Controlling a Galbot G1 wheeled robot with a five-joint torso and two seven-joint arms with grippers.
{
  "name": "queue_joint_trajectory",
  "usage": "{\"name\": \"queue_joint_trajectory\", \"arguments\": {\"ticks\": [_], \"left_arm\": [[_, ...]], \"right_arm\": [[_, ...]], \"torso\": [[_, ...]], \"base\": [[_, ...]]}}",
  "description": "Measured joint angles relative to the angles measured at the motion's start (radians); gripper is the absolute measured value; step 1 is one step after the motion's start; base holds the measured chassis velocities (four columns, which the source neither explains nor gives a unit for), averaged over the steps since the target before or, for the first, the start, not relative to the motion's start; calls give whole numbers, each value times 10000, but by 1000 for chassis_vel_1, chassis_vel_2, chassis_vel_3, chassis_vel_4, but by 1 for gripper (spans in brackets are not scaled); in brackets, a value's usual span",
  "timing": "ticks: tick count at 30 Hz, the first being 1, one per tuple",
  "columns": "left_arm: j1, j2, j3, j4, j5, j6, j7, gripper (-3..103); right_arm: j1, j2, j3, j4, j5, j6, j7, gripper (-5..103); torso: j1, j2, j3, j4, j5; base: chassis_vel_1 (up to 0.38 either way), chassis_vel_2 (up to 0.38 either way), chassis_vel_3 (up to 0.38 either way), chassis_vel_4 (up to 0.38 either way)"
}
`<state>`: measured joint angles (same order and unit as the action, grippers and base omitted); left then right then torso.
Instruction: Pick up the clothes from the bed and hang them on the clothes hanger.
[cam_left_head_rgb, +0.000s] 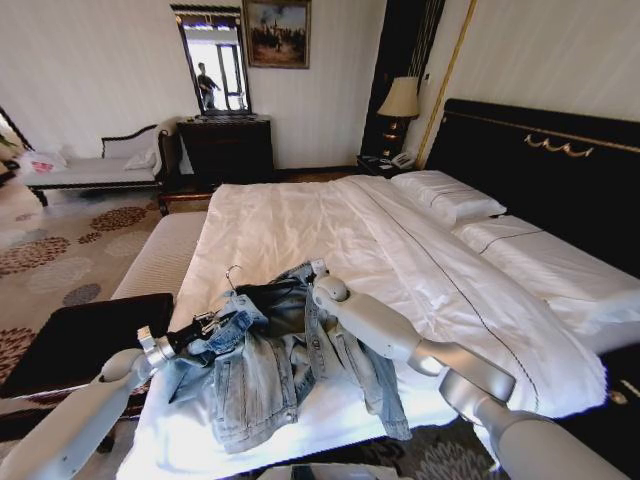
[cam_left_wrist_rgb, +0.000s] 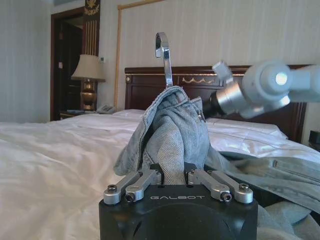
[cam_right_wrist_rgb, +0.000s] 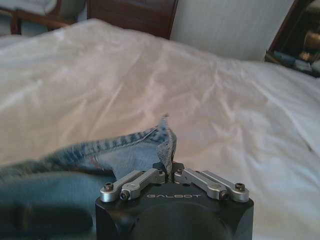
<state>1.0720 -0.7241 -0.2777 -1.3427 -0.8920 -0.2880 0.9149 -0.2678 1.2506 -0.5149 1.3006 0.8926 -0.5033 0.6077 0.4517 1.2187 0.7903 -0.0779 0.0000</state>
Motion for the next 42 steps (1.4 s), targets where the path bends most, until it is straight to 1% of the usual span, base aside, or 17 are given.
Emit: {"name": "queue_joint_trajectory", "arguments": {"ticks": [4,5,7,8,10,11,15,19,21,25,29,31,33,35,38,42], "left_arm": [[-212,-108,262,101,49,25,-45,17],[-212,-108,262,101,49,25,-45,17],[-289,-131,352,134,50,37,-57,17],[-430,-180,501,180,50,59,-105,17],[-627,-262,695,191,44,110,-177,17],[-627,-262,695,191,44,110,-177,17],[-1135,-412,1294,100,15,247,-292,17],[-1364,-501,1550,115,6,293,-358,17],[-1591,-611,1812,207,29,323,-404,17],[-1758,-709,1940,373,36,329,-430,17],[-2274,-905,2228,809,6,352,-523,17],[-2358,-936,2276,865,-11,359,-539,17],[-2847,-1202,2566,1201,-71,381,-600,17],[-2956,-1276,2623,1269,-75,382,-618,17],[-3503,-1710,2960,1533,-102,423,-745,17],[-3879,-1983,3184,1714,-101,487,-850,17]], "right_arm": [[82,-699,47,1081,456,40,17,3],[82,-699,47,1081,456,40,17,3],[81,-973,47,1419,684,48,22,3],[75,-1249,47,1816,977,48,44,3],[29,-1445,50,2178,1232,48,45,3],[29,-1445,50,2178,1232,48,45,3],[-22,-1510,107,2569,1548,125,2,3],[-27,-1578,148,2836,1732,127,1,3],[-101,-1763,173,3329,2003,120,15,3],[-211,-1934,184,3734,2130,86,16,3],[-515,-2311,226,4618,2552,-4,48,3],[-555,-2350,230,4700,2582,-7,50,3],[-882,-2579,281,5239,2809,-19,56,3],[-943,-2621,301,5333,2842,-22,56,3],[-1224,-2856,483,5769,3041,-26,-37,3],[-1424,-3018,694,6102,3247,-17,-177,3]], "torso": [[0,0,0,0,0],[0,0,0,0,0],[0,0,0,-1,1],[0,0,0,-2,1],[0,0,-1,-3,1],[0,0,-1,-3,1],[0,0,-1,-1,2],[0,0,-1,-1,1],[0,0,0,-1,2],[0,0,-2,0,0],[0,0,-2,1,1],[0,0,-2,1,1],[0,0,-2,-2,1],[0,0,-2,-3,0],[0,0,-2,-3,-1],[0,0,-2,-4,1]], "base": [[0,0,0,0],[0,0,0,0],[0,0,0,0],[0,0,0,0],[0,0,0,0],[0,0,0,0],[0,0,0,0],[0,0,0,0],[0,0,0,0],[0,0,0,0],[0,0,0,0],[0,0,0,0],[0,0,0,0],[0,0,0,0],[0,0,0,0],[0,0,0,0]]}}
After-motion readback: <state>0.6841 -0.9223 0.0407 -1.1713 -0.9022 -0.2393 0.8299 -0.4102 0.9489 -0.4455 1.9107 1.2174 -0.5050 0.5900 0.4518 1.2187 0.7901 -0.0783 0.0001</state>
